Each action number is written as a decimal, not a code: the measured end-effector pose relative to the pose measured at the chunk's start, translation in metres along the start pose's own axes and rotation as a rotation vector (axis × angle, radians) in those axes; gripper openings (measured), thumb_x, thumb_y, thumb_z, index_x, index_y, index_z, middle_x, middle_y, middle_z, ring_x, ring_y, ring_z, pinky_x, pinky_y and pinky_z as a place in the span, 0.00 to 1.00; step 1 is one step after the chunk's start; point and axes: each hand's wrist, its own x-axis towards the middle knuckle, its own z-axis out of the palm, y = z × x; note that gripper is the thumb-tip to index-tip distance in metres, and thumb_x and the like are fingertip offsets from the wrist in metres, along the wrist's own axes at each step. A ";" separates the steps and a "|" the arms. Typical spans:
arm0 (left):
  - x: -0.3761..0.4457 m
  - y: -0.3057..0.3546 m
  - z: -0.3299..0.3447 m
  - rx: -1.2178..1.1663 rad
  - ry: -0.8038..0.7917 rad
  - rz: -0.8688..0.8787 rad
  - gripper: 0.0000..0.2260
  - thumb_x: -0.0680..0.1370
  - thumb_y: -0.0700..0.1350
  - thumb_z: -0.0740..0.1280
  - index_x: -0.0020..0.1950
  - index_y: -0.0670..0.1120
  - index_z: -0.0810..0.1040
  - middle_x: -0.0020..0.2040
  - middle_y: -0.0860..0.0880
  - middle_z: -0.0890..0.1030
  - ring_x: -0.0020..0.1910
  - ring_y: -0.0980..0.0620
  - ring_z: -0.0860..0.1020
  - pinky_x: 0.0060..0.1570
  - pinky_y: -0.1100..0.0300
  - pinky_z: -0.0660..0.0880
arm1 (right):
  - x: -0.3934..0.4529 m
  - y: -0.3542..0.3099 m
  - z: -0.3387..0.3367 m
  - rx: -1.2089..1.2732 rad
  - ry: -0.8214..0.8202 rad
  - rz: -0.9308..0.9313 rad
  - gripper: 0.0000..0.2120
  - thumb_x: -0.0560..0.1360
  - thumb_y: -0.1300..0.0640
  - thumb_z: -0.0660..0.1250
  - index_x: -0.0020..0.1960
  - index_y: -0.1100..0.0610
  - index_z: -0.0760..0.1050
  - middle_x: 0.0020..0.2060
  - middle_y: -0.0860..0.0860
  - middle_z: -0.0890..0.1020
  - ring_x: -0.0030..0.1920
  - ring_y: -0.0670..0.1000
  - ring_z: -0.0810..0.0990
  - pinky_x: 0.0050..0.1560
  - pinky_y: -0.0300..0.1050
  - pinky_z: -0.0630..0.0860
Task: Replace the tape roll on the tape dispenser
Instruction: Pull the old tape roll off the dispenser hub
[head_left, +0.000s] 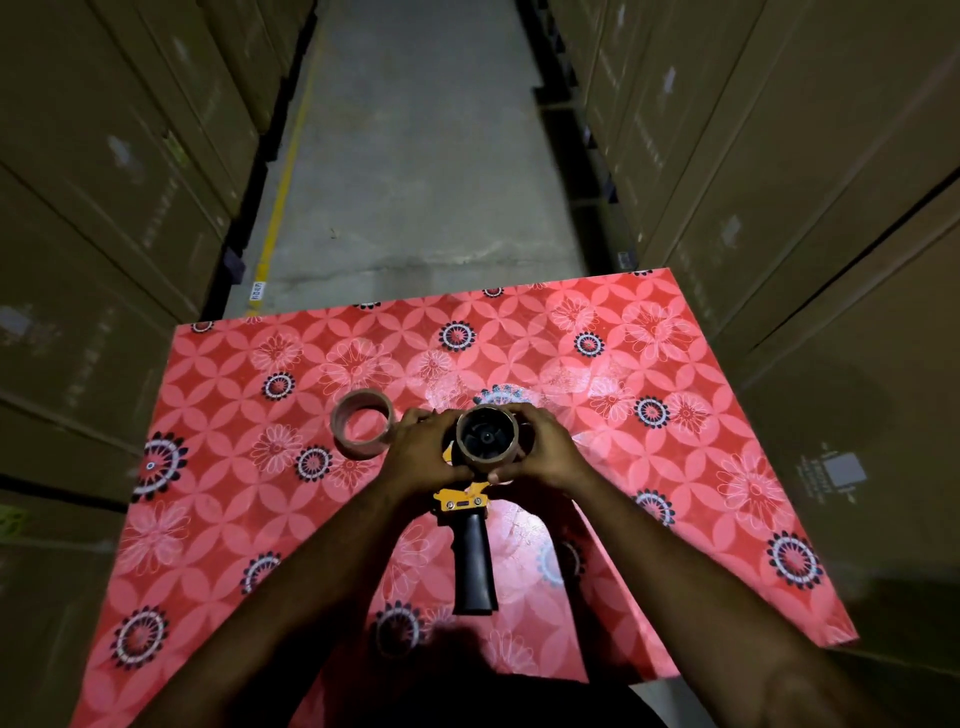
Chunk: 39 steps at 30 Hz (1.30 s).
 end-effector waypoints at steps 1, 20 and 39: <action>0.001 0.001 -0.001 -0.003 0.005 0.002 0.37 0.60 0.53 0.80 0.69 0.55 0.78 0.48 0.59 0.76 0.61 0.46 0.70 0.48 0.55 0.64 | 0.001 -0.003 0.001 -0.024 0.024 -0.016 0.41 0.53 0.57 0.88 0.61 0.46 0.74 0.55 0.48 0.80 0.53 0.34 0.80 0.49 0.27 0.75; 0.007 -0.004 0.006 -0.125 -0.011 -0.055 0.42 0.59 0.53 0.86 0.71 0.55 0.77 0.56 0.52 0.75 0.59 0.50 0.69 0.53 0.57 0.69 | 0.002 -0.003 0.017 -0.109 0.084 0.023 0.45 0.50 0.48 0.87 0.63 0.53 0.74 0.56 0.52 0.78 0.56 0.49 0.76 0.49 0.35 0.71; 0.015 -0.003 -0.013 -0.061 -0.047 0.136 0.46 0.64 0.52 0.85 0.78 0.54 0.70 0.76 0.51 0.71 0.73 0.50 0.66 0.71 0.51 0.68 | 0.015 -0.021 0.008 -0.239 -0.005 0.010 0.52 0.53 0.50 0.87 0.73 0.54 0.68 0.62 0.54 0.69 0.61 0.50 0.69 0.62 0.41 0.70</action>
